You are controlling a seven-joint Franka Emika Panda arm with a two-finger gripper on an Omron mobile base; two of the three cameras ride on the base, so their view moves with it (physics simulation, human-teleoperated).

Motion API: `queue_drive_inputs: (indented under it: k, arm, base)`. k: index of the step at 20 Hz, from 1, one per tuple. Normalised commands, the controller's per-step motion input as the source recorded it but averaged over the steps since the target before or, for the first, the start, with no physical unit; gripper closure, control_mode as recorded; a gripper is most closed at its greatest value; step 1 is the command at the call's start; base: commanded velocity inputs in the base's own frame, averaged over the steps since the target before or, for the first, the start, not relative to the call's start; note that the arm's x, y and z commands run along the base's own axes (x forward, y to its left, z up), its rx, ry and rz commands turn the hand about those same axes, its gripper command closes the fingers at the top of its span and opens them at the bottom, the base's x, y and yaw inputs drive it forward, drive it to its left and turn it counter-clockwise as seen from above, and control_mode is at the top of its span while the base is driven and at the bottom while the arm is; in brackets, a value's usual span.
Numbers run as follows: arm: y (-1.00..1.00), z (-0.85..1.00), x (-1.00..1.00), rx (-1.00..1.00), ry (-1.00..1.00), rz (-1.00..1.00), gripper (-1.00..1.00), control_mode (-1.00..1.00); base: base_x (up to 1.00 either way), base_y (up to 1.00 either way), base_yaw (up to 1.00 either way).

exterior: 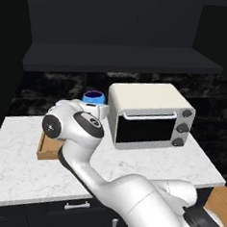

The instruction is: Pick the kettle from the counter and place it on the tray. Then pick the mug from the cabinet and place it on the tray. Then close the cabinet doors.

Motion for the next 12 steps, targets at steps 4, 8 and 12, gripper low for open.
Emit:
queue_drive_inputs:
  k: [4,8,12]
  arm:
    - [0.17,-0.49,0.00,-0.02,0.00,-0.02,1.00,-1.00]
    - [0.21,-0.45,0.00,0.00,0.00,-0.02,1.00,-1.00]
    - [0.31,-0.50,0.00,0.04,0.00,-0.03,1.00,-1.00]
  base:
    - [0.00,0.00,0.00]
    - [0.00,0.00,0.00]
    - [0.00,0.00,0.00]
